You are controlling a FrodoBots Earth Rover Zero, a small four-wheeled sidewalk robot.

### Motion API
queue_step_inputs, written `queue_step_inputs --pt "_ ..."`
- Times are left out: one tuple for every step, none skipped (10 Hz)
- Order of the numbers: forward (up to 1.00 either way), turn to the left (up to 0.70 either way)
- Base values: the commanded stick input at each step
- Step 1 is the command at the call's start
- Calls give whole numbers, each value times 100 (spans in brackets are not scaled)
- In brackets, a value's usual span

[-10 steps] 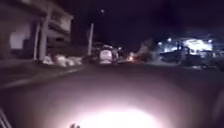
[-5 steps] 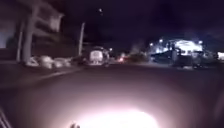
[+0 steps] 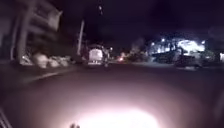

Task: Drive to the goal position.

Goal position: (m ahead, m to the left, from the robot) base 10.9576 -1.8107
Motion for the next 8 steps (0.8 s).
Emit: queue_step_inputs --pt "100 0" --pt "100 0" --pt "100 -15" --pt "100 -27" --pt "100 -27" --pt "100 -27" --pt "100 -27" --pt "100 -27"
